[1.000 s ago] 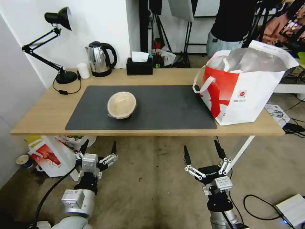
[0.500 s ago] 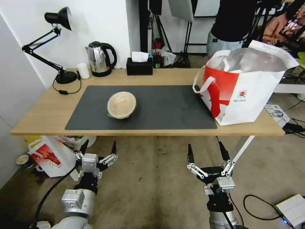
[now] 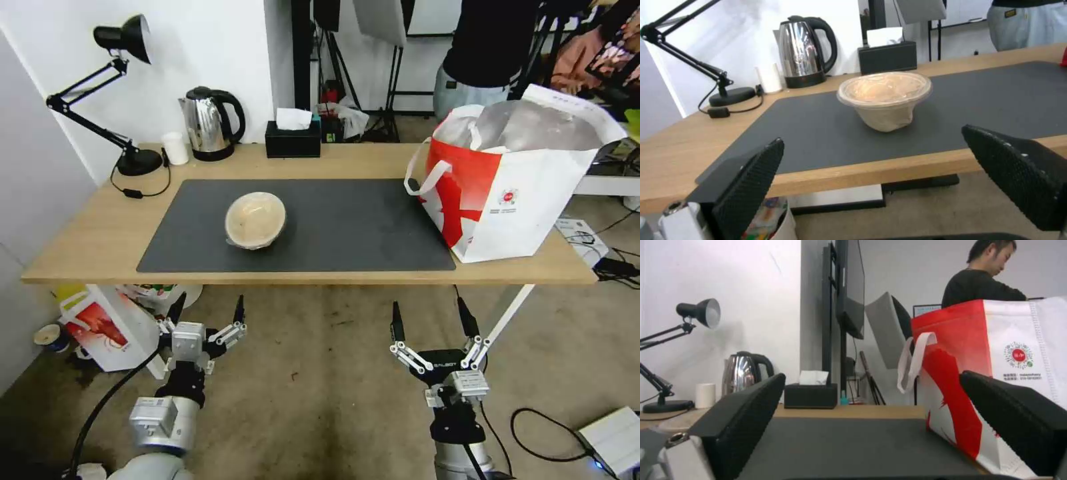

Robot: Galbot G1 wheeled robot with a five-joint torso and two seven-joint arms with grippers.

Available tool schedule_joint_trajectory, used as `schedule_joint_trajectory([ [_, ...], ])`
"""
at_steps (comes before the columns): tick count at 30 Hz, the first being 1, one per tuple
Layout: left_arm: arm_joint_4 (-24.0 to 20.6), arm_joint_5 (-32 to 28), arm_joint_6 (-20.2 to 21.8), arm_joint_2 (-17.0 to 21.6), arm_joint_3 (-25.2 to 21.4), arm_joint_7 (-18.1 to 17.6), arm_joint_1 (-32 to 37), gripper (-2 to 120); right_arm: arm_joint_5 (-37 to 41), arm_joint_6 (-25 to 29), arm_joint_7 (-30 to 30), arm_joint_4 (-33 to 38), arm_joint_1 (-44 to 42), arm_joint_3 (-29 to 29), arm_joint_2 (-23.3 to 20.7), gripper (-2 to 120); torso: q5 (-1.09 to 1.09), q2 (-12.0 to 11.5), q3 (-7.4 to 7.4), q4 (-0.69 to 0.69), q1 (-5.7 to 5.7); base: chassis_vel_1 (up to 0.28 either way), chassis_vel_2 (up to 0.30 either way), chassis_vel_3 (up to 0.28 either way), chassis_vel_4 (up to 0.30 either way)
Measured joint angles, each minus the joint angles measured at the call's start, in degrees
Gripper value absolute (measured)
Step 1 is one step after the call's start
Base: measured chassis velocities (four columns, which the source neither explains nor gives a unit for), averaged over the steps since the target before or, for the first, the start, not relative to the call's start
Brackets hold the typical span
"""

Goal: Pick up the trash from the table and place it into the takeout bag.

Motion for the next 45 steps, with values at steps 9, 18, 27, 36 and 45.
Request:
schedule_joint_trajectory([
  [9, 0.0, 0.0, 0.0, 0.0, 0.0, 0.0, 0.0, 100, -3.44, -0.86, 0.35, -0.9, -0.01, -0.01, 0.58, 100, 0.0, 0.0, 0.0, 0.0, 0.0, 0.0, 0.0, 0.0, 0.0],
  [18, 0.0, 0.0, 0.0, 0.0, 0.0, 0.0, 0.0, 100, -3.92, -1.4, 0.19, -0.57, 0.22, -0.87, 0.99, 100, 0.0, 0.0, 0.0, 0.0, 0.0, 0.0, 0.0, 0.0, 0.0],
  [27, 0.0, 0.0, 0.0, 0.0, 0.0, 0.0, 0.0, 100, -4.13, -1.68, 0.49, -0.64, 0.04, -1.06, 1.08, 100, 0.0, 0.0, 0.0, 0.0, 0.0, 0.0, 0.0, 0.0, 0.0],
  [36, 0.0, 0.0, 0.0, 0.0, 0.0, 0.0, 0.0, 100, -4.13, -1.69, 0.53, -0.64, 0.02, -1.07, 1.11, 100, 0.0, 0.0, 0.0, 0.0, 0.0, 0.0, 0.0, 0.0, 0.0],
  [45, 0.0, 0.0, 0.0, 0.0, 0.0, 0.0, 0.0, 100, -4.13, -1.69, 0.55, -0.63, 0.02, -1.06, 1.11, 100, 0.0, 0.0, 0.0, 0.0, 0.0, 0.0, 0.0, 0.0, 0.0],
])
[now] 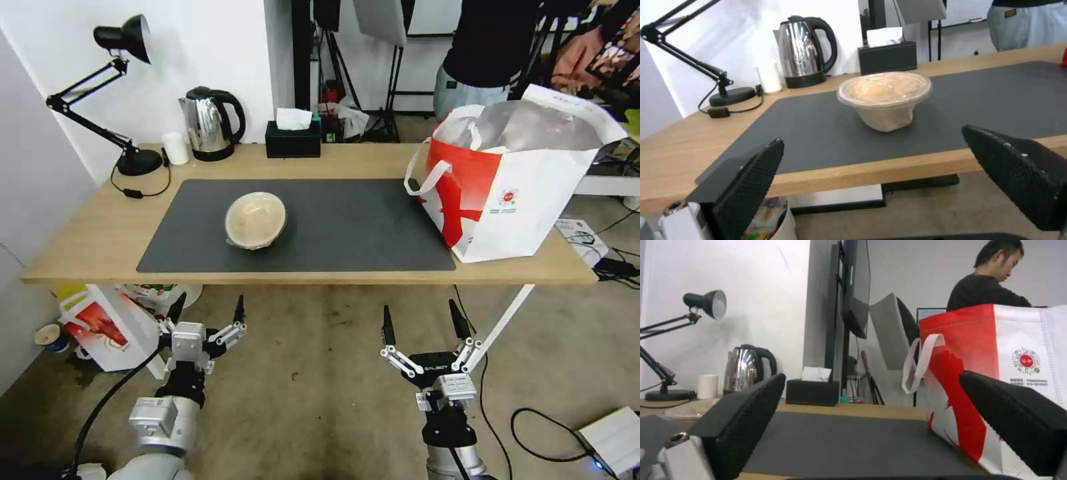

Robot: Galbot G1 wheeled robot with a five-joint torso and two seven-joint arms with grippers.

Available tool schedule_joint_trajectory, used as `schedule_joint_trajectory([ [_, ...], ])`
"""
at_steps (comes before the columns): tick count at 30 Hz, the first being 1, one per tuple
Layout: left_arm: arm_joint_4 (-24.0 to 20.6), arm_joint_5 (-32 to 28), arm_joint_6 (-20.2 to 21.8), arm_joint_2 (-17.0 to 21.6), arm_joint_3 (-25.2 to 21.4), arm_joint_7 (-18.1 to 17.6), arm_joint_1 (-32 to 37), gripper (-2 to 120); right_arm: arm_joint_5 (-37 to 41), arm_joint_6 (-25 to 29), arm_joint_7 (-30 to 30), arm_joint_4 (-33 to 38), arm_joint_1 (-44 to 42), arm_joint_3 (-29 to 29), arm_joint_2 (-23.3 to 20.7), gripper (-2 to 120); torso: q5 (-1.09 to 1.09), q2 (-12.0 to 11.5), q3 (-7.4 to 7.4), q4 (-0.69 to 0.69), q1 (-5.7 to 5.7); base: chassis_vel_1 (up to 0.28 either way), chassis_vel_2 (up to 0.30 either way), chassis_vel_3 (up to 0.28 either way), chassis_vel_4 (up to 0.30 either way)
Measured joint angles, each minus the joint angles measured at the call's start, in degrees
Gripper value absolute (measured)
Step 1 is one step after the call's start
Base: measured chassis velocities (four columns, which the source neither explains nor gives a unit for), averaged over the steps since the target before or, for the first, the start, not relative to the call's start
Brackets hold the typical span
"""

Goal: Pick up the trash from the table and place it into the takeout bag.

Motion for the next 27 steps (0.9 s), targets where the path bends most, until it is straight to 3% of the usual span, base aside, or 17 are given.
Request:
schedule_joint_trajectory([
  [19, 0.0, 0.03, -0.15, -0.03, 0.07, -0.13, 0.02, 100, 0.04, 0.04, 0.0, 0.0, 0.0, 0.02, 0.0, 100, 0.0, 0.0, 0.0, 0.0, 0.0, 0.0, 0.0, 0.0, 0.0],
  [21, 0.0, 0.29, -0.78, -0.13, 0.39, -0.7, 0.1, 100, 0.05, 0.04, 0.0, 0.0, 0.0, 0.02, 0.0, 100, 0.0, 0.0, 0.0, 0.0, 0.0, 0.0, 0.0, 0.0, 0.0],
  [25, -0.28, 3.26, -7.5, -1.54, 4.03, -6.28, 1.09, 100, 0.07, 0.04, -0.01, 0.0, 0.0, 0.02, 0.0, 100, 0.01, 0.0, 0.0, 0.0, 0.0, 0.0, 0.0, 0.0, 0.0],
  [27, -0.28, 3.28, -7.6, -1.53, 4.04, -6.45, 1.09, 100, 0.08, 0.04, -0.01, 0.0, 0.0, 0.04, -0.01, 100, 0.03, 0.0, 0.0, 0.0, 0.0, 0.0, 0.0, 0.0, 0.0],
])
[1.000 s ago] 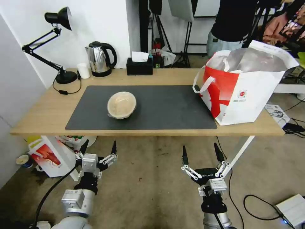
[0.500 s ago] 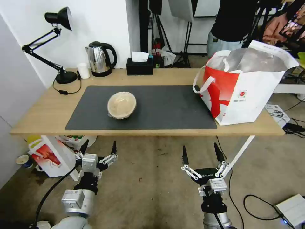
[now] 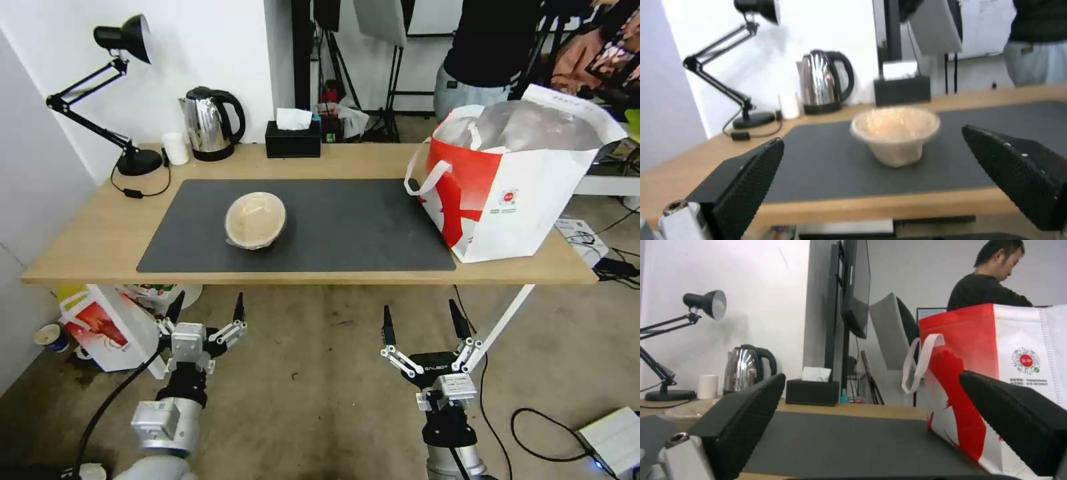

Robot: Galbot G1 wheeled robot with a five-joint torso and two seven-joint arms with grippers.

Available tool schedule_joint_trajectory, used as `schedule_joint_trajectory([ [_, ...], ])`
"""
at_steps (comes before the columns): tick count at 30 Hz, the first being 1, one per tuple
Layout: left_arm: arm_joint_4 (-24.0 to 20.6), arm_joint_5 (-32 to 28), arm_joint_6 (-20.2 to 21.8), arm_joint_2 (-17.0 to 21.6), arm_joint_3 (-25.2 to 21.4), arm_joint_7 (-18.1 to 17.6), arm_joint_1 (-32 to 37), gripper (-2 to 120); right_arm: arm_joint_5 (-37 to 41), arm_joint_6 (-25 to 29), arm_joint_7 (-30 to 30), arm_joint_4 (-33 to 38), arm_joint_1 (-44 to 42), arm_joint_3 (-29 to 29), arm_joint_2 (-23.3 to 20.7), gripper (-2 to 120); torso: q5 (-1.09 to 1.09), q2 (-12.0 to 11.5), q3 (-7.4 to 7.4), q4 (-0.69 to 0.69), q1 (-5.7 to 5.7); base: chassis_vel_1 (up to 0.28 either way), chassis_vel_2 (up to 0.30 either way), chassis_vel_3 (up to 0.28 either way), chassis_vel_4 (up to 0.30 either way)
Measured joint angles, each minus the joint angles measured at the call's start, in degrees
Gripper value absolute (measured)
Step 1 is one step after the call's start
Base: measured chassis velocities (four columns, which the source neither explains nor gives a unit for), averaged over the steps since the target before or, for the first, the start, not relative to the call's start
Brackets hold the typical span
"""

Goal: Pick up the trash from the table and place it into the takeout bag.

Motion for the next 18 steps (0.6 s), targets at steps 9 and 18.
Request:
schedule_joint_trajectory([
  [9, -1.19, 3.48, -11.28, -2.15, 5.76, -9.1, 2.11, 100, 0.01, 0.0, 0.0, 0.0, -0.01, -0.01, 0.0, 100, -0.02, 0.0, 0.0, 0.0, 0.0, 0.0, 0.0, 0.0, 0.0],
  [18, -2.22, 6.26, -20.16, -3.82, 10.23, -16.34, 3.74, 100, 0.01, 0.0, 0.0, 0.0, 0.0, -0.02, 0.0, 100, -0.03, 0.0, 0.0, 0.0, 0.0, 0.0, 0.0, 0.0, 0.0],
])
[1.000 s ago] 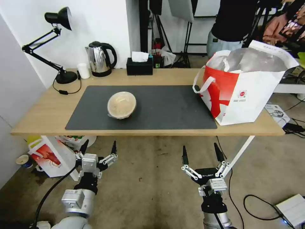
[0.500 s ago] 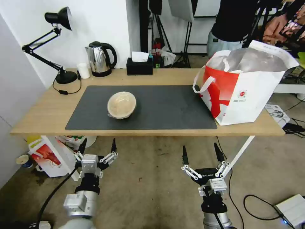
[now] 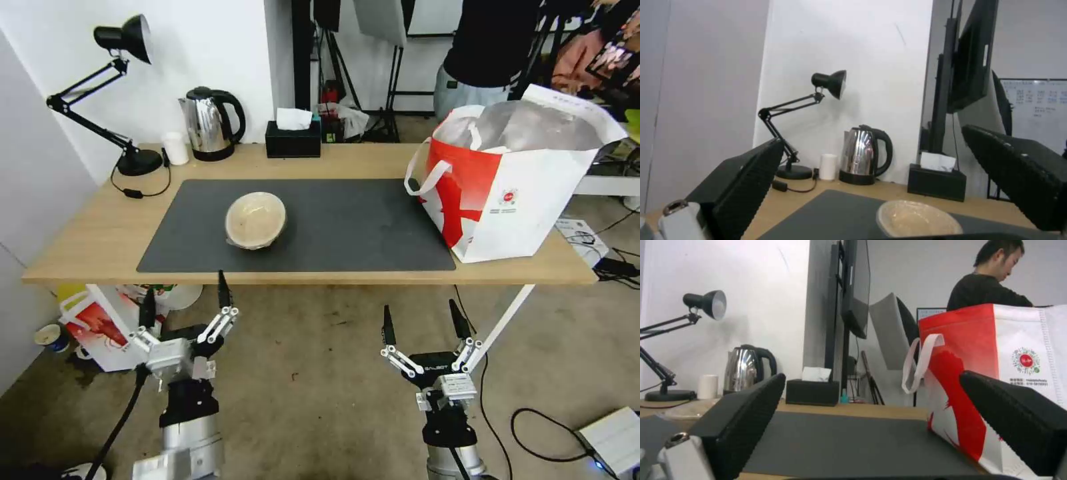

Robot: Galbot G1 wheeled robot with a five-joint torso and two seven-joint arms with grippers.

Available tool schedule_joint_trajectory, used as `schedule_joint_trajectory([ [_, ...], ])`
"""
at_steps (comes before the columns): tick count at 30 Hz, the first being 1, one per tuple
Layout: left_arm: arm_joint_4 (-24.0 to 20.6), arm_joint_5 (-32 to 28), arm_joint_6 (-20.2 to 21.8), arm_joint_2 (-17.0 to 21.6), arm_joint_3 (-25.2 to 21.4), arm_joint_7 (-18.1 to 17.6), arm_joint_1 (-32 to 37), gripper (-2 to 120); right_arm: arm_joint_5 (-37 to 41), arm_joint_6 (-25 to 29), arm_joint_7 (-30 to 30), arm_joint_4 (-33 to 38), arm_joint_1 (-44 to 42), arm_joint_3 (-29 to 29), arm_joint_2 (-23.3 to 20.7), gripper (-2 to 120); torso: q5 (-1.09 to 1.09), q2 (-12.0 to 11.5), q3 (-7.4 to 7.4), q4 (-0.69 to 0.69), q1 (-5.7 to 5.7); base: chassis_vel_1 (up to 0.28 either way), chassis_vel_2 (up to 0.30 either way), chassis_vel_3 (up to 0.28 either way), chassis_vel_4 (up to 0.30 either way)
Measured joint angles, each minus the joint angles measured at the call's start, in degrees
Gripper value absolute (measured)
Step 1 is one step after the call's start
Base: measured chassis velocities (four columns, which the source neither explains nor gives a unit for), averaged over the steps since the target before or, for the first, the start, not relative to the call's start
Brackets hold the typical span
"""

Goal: Pick up the trash from the table and place it into the takeout bag.

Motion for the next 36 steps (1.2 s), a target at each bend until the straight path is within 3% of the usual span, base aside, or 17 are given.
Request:
schedule_joint_trajectory([
  [6, -0.62, -1.01, 0.41, 0.1, 0.3, -0.33, 0.05, 100, 0.0, 0.0, 0.0, 0.0, 0.0, 0.0, 0.0, 100, 0.0, 0.0, 0.0, 0.0, 0.0, 0.0, 0.0, 0.0, 0.0],
  [17, -8.89, -19.24, 13.95, 3.07, 2.32, -1.0, 0.2, 100, 0.01, 0.0, 0.0, 0.0, 0.0, 0.0, 0.0, 100, 0.01, 0.0, 0.0, 0.0, 0.0, 0.0, 0.0, 0.0, 0.0],
  [20, -9.18, -23.22, 16.92, 3.71, 2.78, -1.14, 0.25, 100, 0.0, 0.0, 0.0, 0.0, 0.0, 0.0, 0.0, 100, 0.0, 0.0, 0.0, 0.0, 0.0, 0.0, 0.0, 0.0, 0.0],
  [32, -9.2, -26.14, 18.45, 4.38, 2.92, -1.25, -0.04, 100, 0.01, 0.0, 0.0, 0.0, -0.01, 0.0, 0.0, 100, 0.01, 0.0, 0.0, 0.01, 0.0, 0.0, 0.0, 0.0, 0.0],
  [36, -9.16, -32.57, 19.55, 6.73, 2.05, -1.19, -2.66, 100, 0.01, 0.0, 0.0, 0.0, 0.0, 0.0, 0.0, 100, 0.0, 0.0, 0.0, 0.0, 0.0, 0.0, 0.0, 0.0, 0.0],
])
